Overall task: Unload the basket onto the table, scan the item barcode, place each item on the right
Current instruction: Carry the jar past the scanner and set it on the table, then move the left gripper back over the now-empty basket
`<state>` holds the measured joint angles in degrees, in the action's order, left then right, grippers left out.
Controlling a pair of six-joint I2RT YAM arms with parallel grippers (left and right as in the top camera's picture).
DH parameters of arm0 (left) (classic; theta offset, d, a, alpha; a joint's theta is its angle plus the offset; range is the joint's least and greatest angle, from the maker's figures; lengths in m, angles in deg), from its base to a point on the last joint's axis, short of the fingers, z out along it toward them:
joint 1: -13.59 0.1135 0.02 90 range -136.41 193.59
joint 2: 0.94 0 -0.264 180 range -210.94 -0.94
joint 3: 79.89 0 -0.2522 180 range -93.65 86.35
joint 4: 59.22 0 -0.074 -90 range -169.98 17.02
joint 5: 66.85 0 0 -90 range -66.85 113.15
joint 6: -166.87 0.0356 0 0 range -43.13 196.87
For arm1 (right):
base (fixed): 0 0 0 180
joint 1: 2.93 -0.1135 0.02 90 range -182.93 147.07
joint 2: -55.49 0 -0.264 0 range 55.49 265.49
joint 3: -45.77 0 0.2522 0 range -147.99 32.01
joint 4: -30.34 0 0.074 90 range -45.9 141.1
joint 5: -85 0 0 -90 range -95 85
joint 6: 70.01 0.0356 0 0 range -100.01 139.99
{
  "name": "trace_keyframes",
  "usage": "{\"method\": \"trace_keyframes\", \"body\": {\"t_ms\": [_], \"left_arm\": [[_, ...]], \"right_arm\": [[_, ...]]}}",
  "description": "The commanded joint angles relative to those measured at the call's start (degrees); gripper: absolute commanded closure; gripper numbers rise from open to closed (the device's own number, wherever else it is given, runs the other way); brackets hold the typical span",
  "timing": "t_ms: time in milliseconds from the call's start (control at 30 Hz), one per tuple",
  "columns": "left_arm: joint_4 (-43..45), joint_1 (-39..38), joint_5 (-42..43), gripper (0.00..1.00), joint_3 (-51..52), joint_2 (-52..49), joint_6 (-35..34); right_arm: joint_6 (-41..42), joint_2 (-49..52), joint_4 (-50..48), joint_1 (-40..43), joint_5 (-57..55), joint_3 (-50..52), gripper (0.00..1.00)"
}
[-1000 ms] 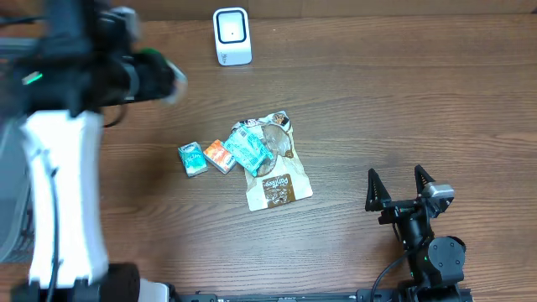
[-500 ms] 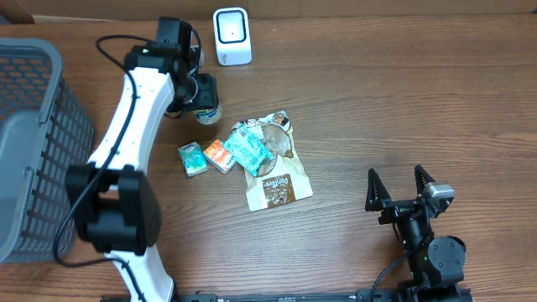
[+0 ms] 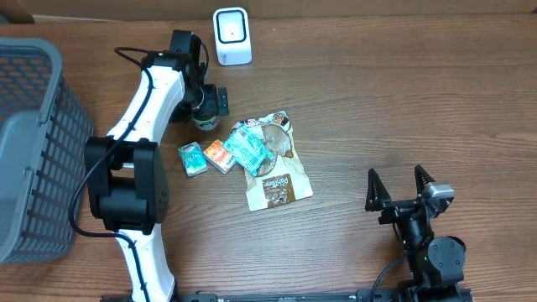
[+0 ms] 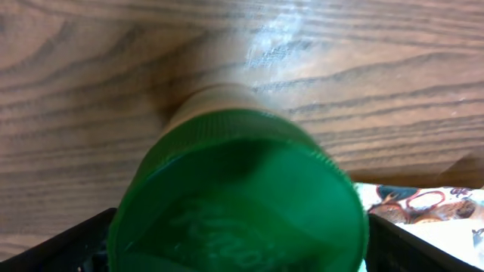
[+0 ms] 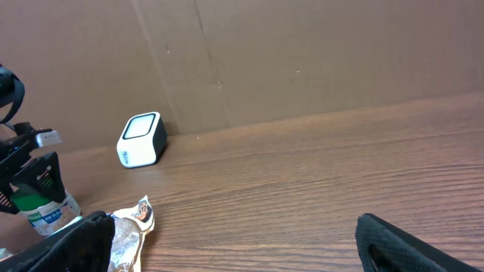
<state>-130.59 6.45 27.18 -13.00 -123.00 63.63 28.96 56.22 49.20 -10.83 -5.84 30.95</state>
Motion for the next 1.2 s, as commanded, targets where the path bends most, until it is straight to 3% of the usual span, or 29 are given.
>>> {"method": "trace_keyframes", "body": {"t_ms": [0,533,900,1167], "left_arm": [[-2.08,0.37,0.00,0.00,-1.62,0.87,-0.04],[-22.10,6.45,0.02,0.00,-27.41,24.68,4.83],[-30.93,28.35,0.07,0.01,-28.39,25.68,5.97],[-30.88,30.23,0.44,0.01,-28.37,25.68,5.99]], "right_arm": [[0.02,-0.57,-0.46,0.24,0.04,0.59,0.00],[0.02,-0.57,-0.46,0.24,0.04,0.59,0.00],[0.02,-0.57,-0.46,0.24,0.04,0.59,0.00],[0.02,-0.57,-0.46,0.24,0.04,0.59,0.00]]}}
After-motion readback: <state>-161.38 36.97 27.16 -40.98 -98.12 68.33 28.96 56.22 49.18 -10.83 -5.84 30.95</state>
